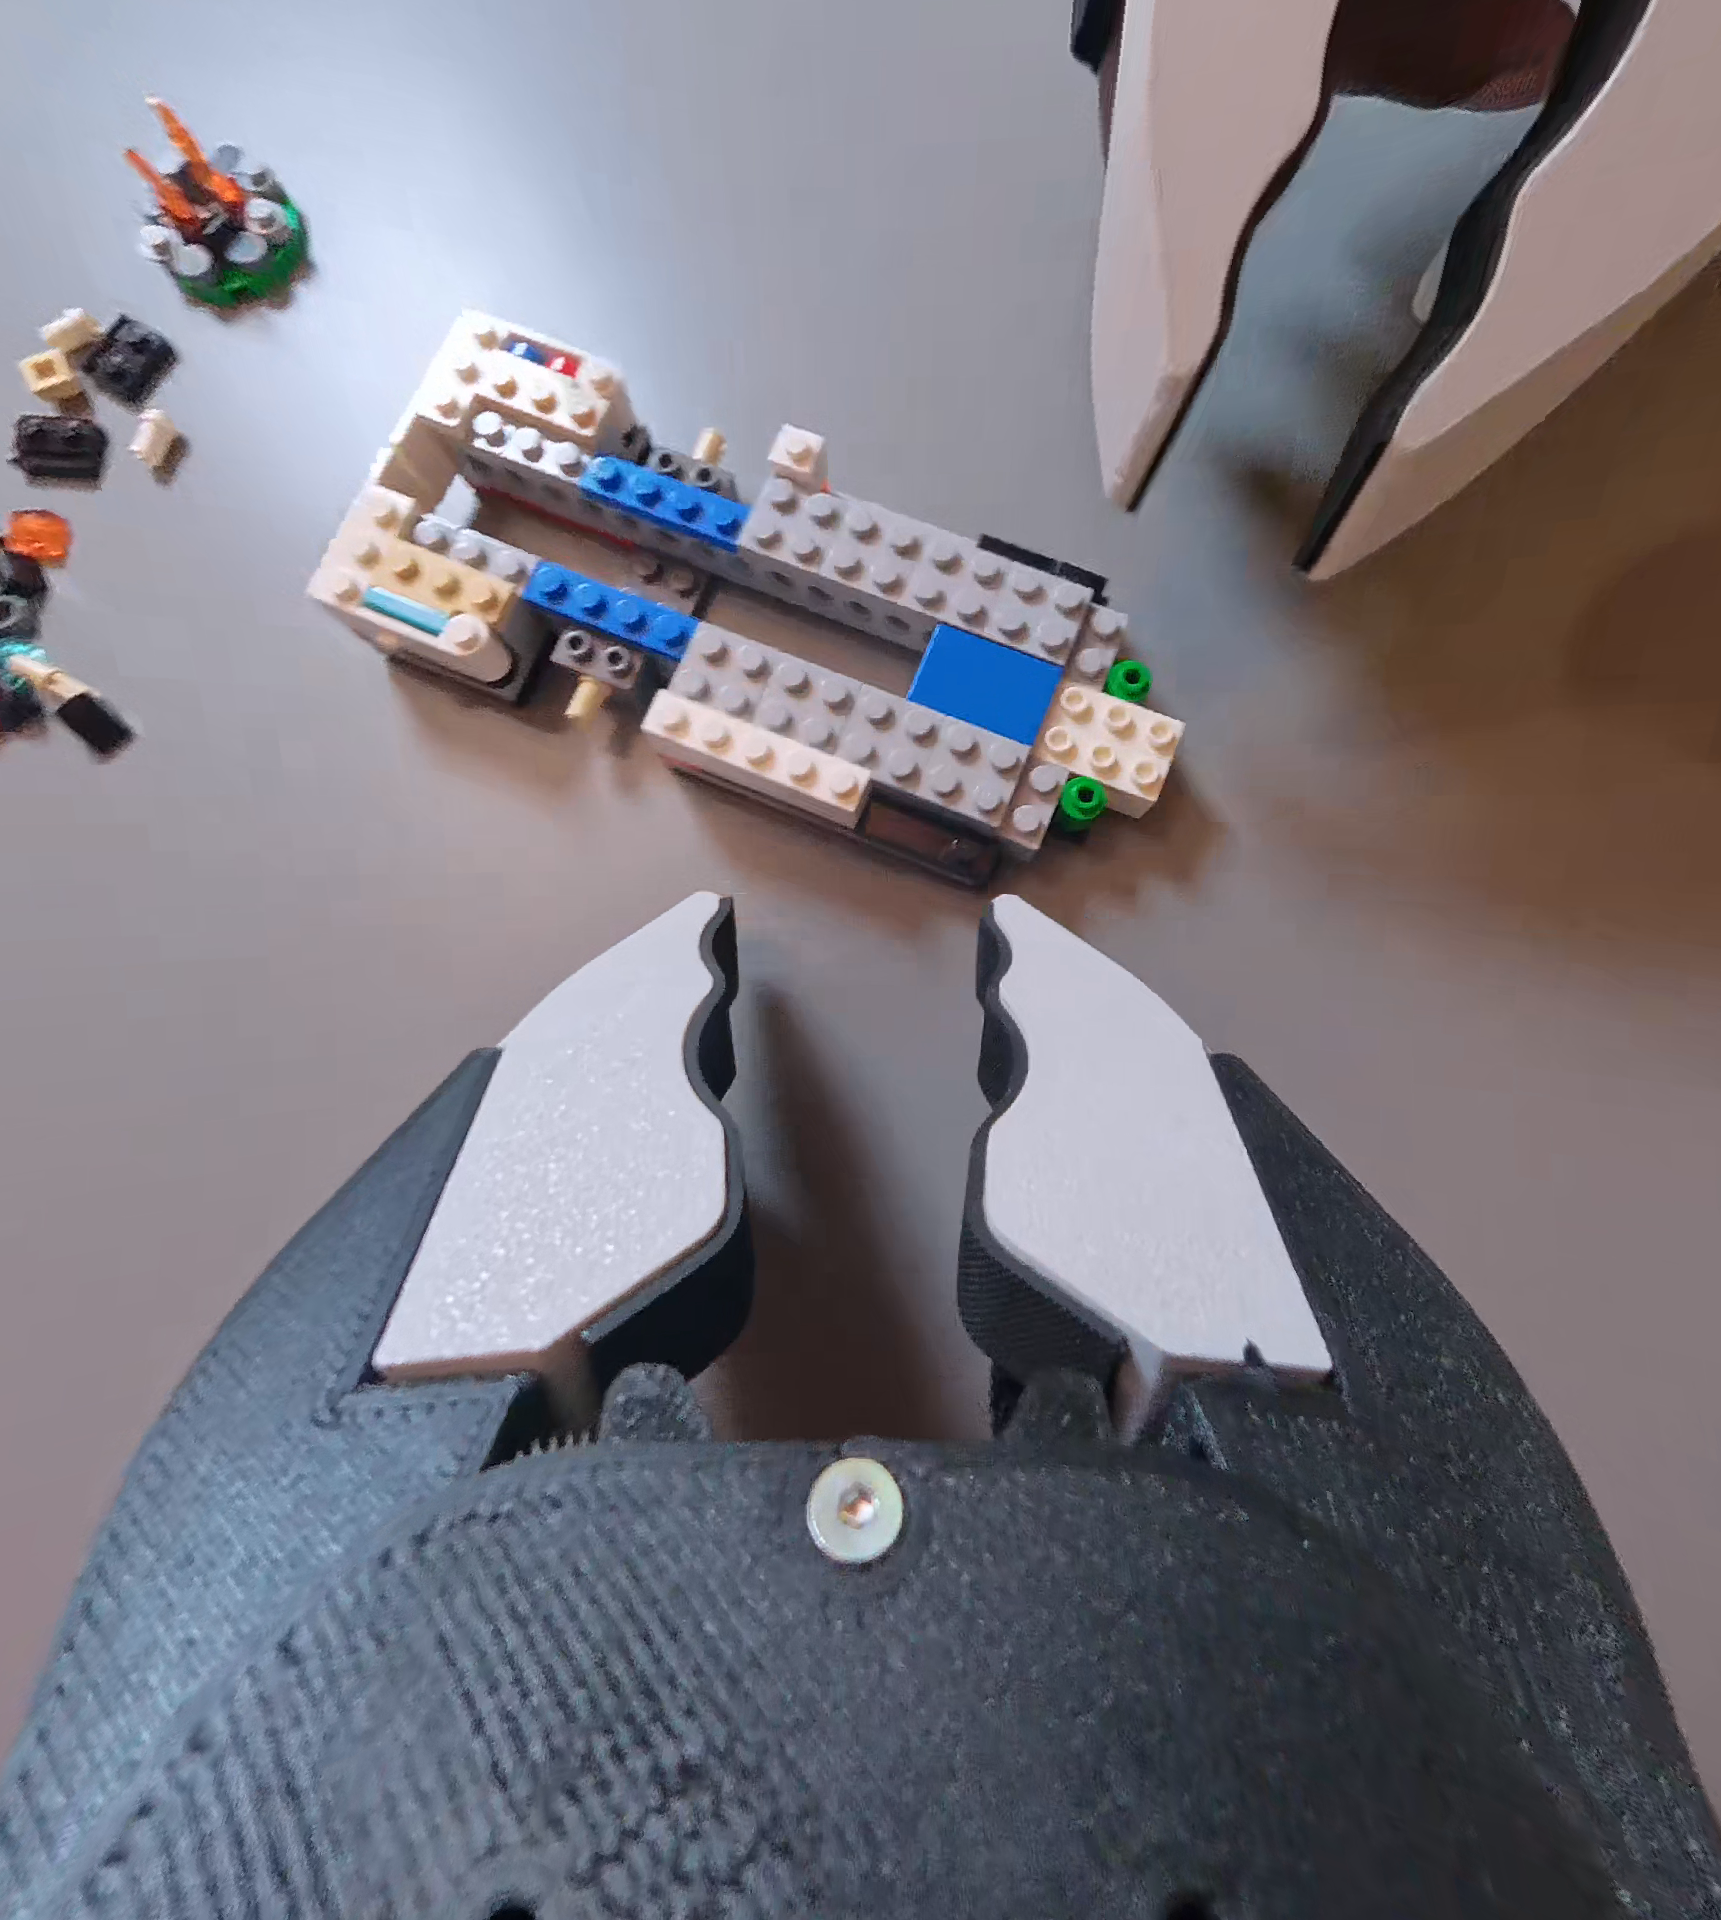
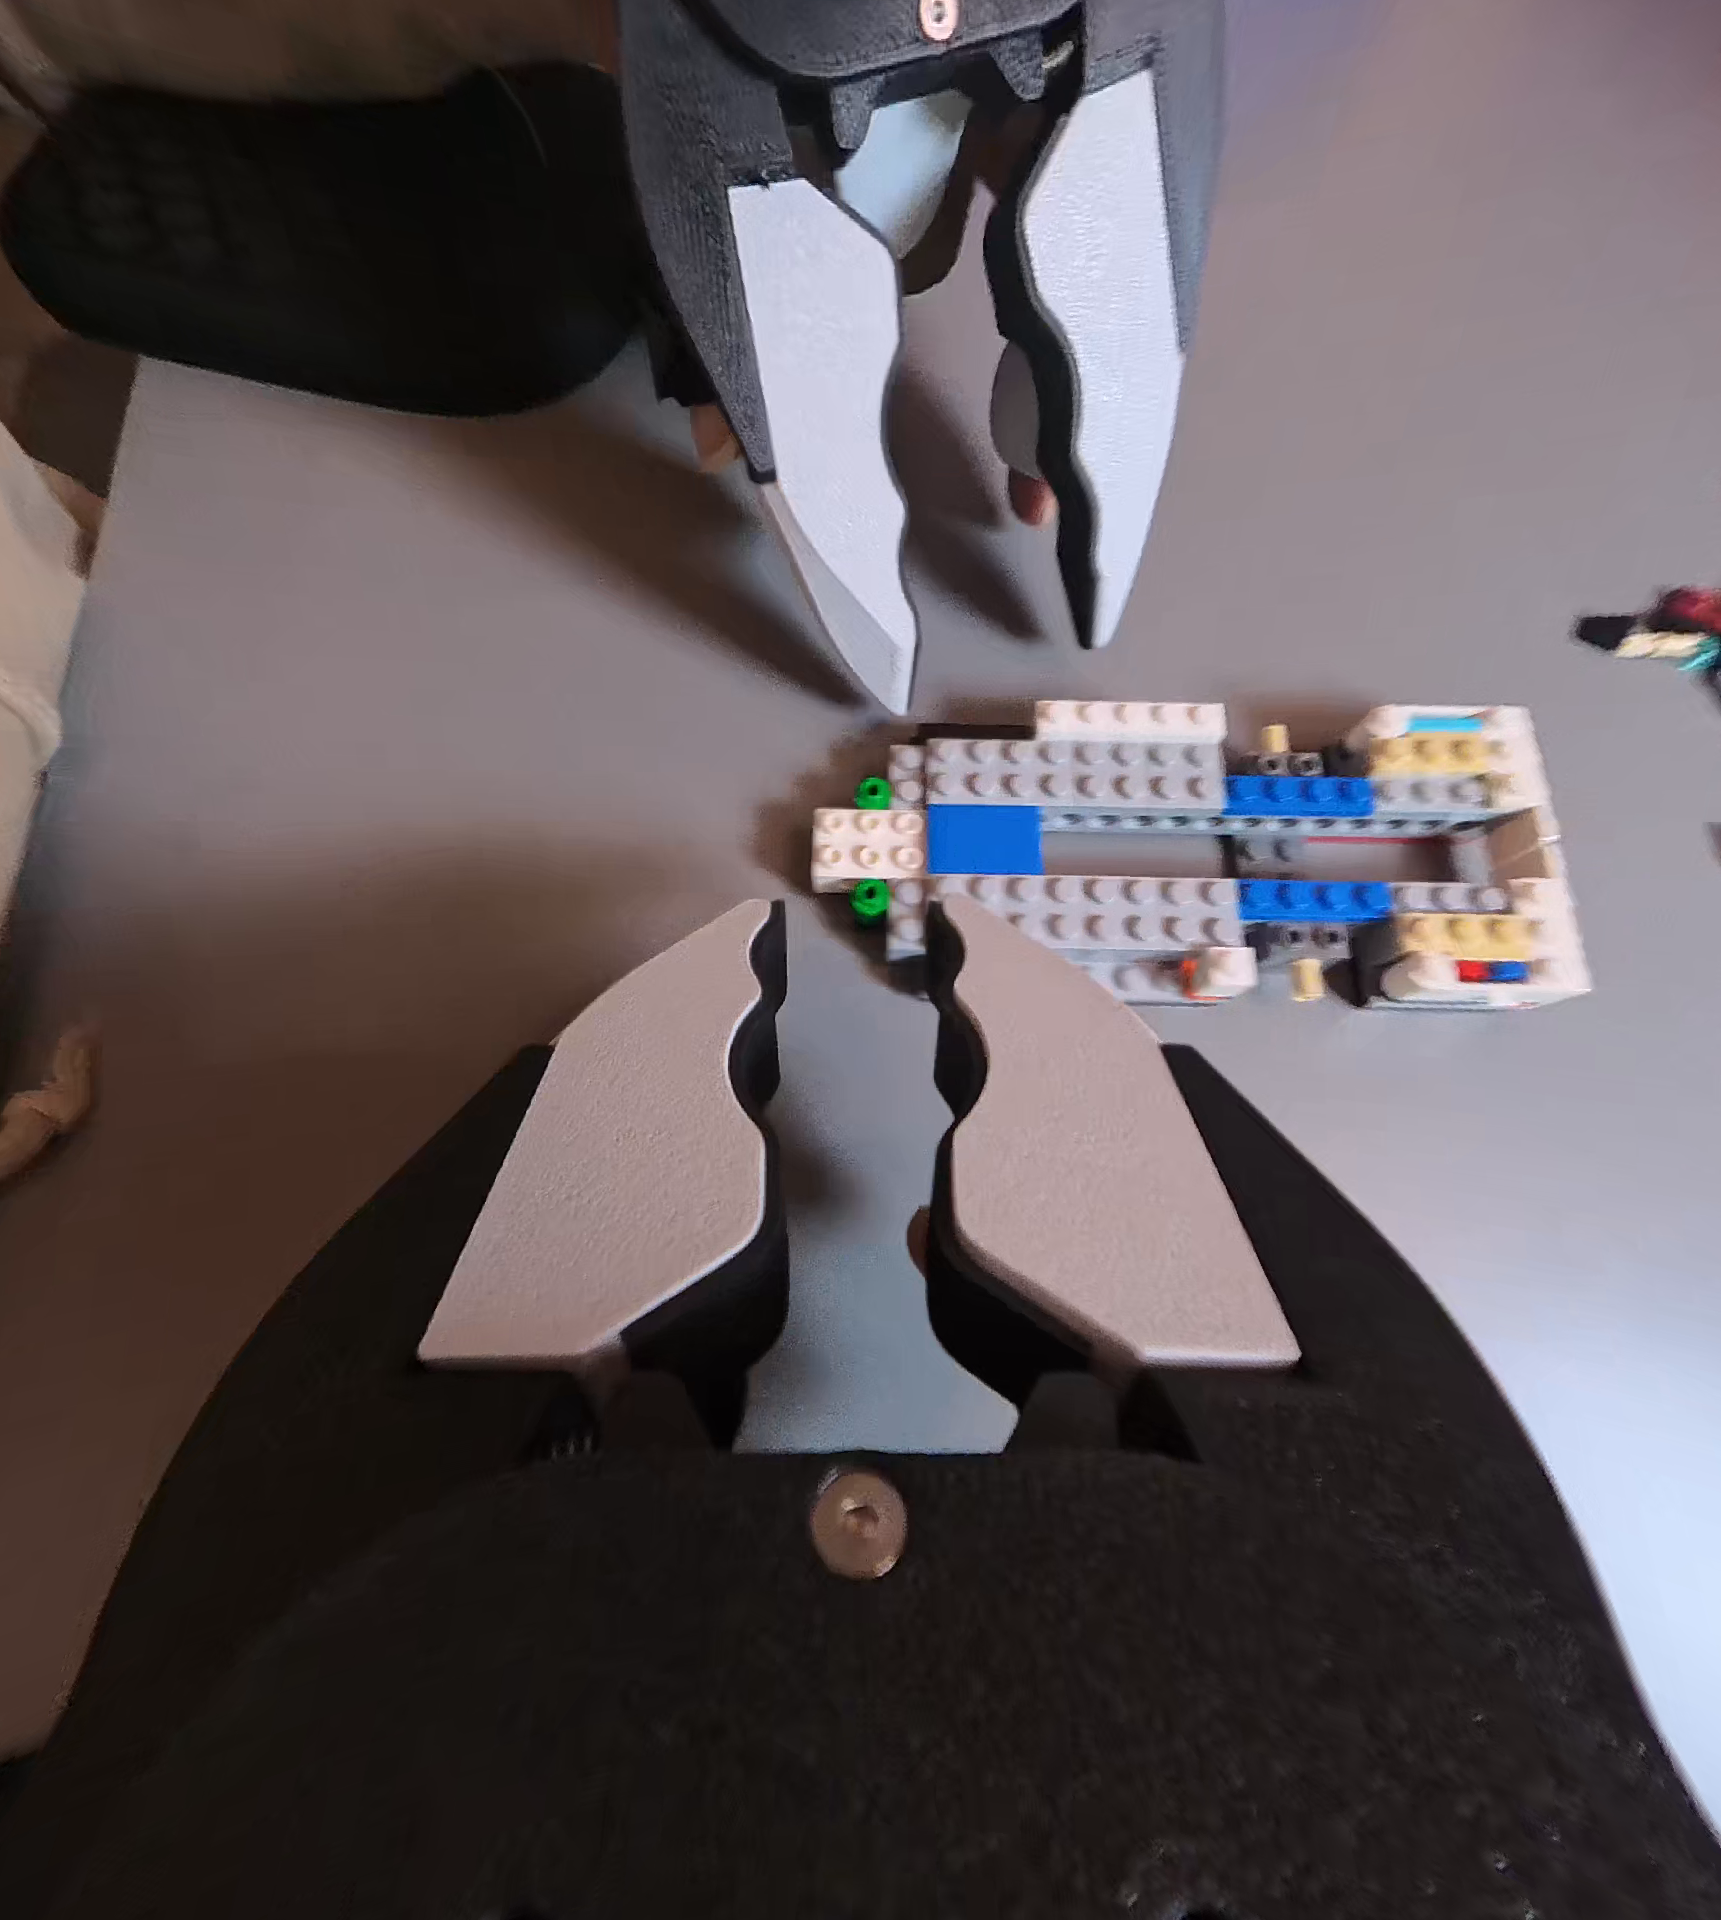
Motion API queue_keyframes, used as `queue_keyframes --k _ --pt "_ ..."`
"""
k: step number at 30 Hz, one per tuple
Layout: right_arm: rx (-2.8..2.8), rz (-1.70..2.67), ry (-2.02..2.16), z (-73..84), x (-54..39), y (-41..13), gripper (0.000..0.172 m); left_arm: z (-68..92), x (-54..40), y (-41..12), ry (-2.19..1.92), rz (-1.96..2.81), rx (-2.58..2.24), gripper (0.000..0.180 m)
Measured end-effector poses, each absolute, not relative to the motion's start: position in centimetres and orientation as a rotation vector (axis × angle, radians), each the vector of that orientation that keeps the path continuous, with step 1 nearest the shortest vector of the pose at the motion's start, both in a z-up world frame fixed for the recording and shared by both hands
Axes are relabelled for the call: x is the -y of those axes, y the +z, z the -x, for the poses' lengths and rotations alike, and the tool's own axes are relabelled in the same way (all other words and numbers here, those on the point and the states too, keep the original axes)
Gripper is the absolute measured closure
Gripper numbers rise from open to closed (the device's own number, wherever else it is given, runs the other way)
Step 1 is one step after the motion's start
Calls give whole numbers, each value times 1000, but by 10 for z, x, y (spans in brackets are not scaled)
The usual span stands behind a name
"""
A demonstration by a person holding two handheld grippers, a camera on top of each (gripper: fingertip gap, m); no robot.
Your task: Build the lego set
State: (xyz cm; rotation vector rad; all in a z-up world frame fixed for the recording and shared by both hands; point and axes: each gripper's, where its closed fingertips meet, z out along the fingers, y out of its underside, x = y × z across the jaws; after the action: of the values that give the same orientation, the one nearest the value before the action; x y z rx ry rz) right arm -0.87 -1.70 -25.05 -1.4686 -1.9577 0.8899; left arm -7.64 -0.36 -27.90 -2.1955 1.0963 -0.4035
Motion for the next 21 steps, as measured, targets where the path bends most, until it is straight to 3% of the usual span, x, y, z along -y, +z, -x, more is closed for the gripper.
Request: queue_keyframes --k 3,6,9,13,17,21 --pt "2030 1391 801 12 -3 -250 134 79 9 -275 -459 2212 -1065 132" --pt "2245 1297 696 13 -7 -263 112 75 16 -278 -461 2218 -1094 125" --pt "2432 1161 531 17 -12 -276 105 68 22 -284 -471 2221 -1130 122" --pt "2492 1139 452 27 -15 -276 115 63 22 -285 -472 2208 -1141 122" --pt "2384 1295 401 30 -16 -274 140 62 23 -284 -476 2192 -1148 120" --pt "2163 1600 480 31 -5 -274 140 66 24 -279 -473 2203 -1135 116"
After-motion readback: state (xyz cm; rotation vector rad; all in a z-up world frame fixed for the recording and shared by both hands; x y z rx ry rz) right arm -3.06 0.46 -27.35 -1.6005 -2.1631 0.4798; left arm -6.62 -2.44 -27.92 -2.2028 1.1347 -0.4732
